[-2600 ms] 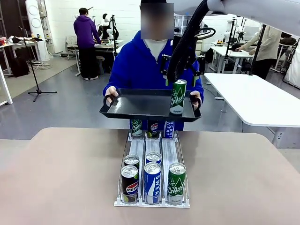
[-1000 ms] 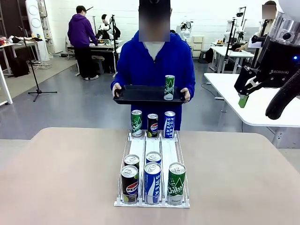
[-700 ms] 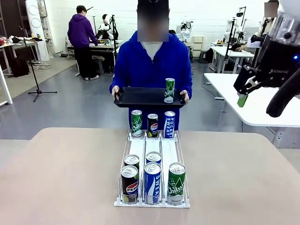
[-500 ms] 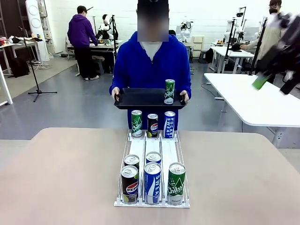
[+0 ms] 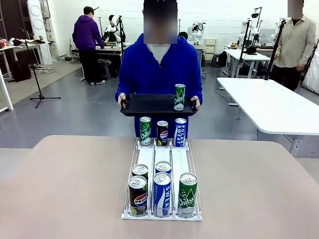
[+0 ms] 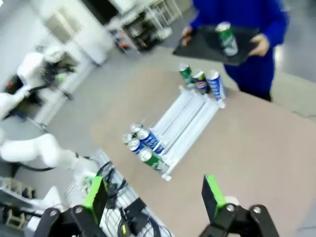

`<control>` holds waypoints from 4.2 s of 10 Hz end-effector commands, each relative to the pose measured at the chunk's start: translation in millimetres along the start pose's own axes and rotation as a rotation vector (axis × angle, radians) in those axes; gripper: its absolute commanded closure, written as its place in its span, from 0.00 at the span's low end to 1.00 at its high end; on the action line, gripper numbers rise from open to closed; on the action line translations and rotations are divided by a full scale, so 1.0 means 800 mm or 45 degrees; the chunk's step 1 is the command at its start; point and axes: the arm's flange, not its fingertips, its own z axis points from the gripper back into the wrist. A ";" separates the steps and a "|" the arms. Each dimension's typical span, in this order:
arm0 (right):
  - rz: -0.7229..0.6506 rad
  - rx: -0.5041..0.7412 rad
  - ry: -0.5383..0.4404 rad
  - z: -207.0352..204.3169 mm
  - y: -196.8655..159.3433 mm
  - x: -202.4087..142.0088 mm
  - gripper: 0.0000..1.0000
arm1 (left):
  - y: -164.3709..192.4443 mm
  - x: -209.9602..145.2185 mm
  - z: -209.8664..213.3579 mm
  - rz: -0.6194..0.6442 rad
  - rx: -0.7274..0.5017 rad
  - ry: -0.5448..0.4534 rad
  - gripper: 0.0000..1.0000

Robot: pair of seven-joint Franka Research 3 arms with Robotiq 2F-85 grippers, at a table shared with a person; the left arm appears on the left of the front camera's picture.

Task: Retrieve and hand over the desired beverage to the person.
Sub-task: Place the picked can on the Handle tray extended by the person, then pick up another can of the same type that the person held from the Automatic Can Dispenser.

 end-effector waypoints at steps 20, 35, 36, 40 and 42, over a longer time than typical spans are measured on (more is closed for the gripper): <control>0.010 -0.222 0.160 -0.036 0.007 -0.049 0.00 | 0.000 0.000 0.001 -0.031 -0.016 -0.024 0.00; 0.010 -0.222 0.160 -0.036 0.007 -0.049 0.00 | 0.000 0.000 0.001 -0.031 -0.016 -0.024 0.00; 0.010 -0.222 0.160 -0.036 0.007 -0.049 0.00 | 0.000 0.000 0.001 -0.031 -0.016 -0.024 0.00; 0.010 -0.222 0.160 -0.036 0.007 -0.049 0.00 | 0.000 0.000 0.001 -0.031 -0.016 -0.024 0.00; 0.010 -0.222 0.160 -0.036 0.007 -0.049 0.00 | 0.000 0.000 0.001 -0.031 -0.016 -0.024 0.00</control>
